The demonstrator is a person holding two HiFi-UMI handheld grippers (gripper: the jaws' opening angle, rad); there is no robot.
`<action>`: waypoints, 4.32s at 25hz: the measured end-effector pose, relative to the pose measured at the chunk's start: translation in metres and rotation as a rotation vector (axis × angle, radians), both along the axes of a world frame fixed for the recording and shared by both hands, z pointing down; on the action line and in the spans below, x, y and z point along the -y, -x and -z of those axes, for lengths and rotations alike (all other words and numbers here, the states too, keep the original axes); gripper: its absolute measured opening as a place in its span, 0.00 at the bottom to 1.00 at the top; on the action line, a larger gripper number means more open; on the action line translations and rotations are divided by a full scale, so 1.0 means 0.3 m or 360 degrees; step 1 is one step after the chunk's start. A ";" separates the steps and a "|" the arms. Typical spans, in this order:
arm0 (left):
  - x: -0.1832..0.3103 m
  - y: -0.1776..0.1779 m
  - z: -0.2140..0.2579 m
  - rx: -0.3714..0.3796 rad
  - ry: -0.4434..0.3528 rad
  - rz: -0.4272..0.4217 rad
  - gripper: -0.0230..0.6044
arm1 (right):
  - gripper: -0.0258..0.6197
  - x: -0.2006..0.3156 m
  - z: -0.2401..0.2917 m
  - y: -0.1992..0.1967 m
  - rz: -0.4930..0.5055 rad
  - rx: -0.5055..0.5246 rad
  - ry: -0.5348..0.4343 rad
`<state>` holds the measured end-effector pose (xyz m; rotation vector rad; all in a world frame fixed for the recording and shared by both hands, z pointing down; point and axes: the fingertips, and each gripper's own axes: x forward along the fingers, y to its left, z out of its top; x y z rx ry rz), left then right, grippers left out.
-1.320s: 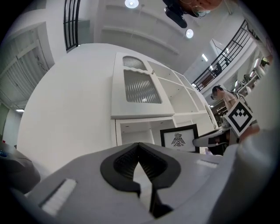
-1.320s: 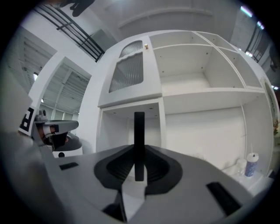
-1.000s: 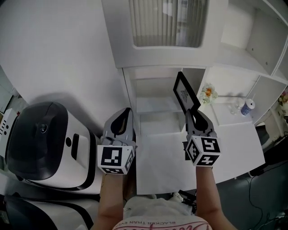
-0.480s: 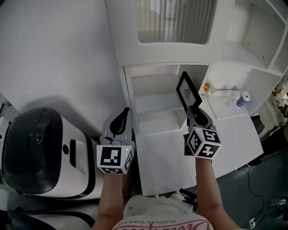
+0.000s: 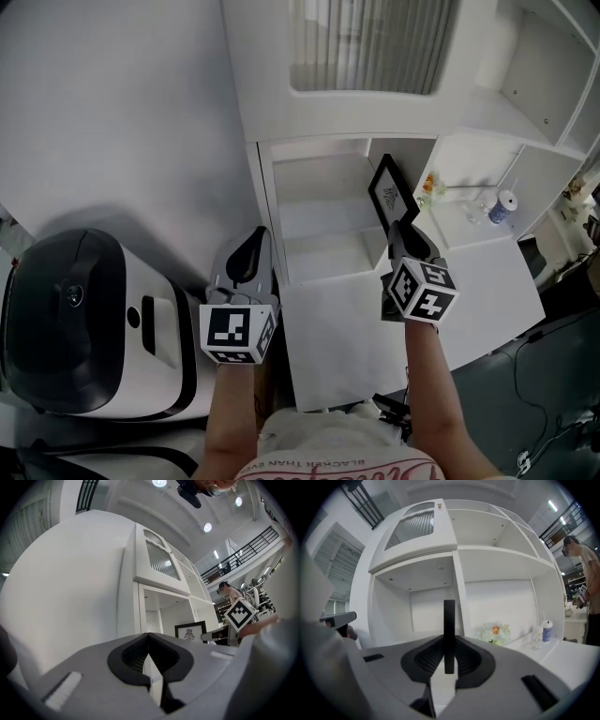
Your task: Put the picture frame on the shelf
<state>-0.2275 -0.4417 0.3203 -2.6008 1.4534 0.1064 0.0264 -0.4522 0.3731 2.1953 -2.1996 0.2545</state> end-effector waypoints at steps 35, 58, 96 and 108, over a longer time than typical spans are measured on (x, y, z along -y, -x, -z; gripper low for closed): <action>-0.030 -0.016 -0.034 -0.0016 0.0042 -0.0025 0.05 | 0.31 0.074 0.031 -0.008 0.0004 0.0200 0.0035; -0.312 -0.182 0.085 0.0002 -0.0022 0.0168 0.05 | 0.42 -0.234 0.144 -0.024 0.0465 -0.0064 -0.0034; -0.644 -0.330 0.291 0.0042 -0.0298 0.0251 0.05 | 0.05 -0.741 0.516 -0.070 0.0644 -0.0396 -0.0646; -0.607 -0.311 0.329 0.0039 -0.0329 0.0197 0.05 | 0.05 -0.717 0.539 -0.053 0.0591 -0.0441 -0.0644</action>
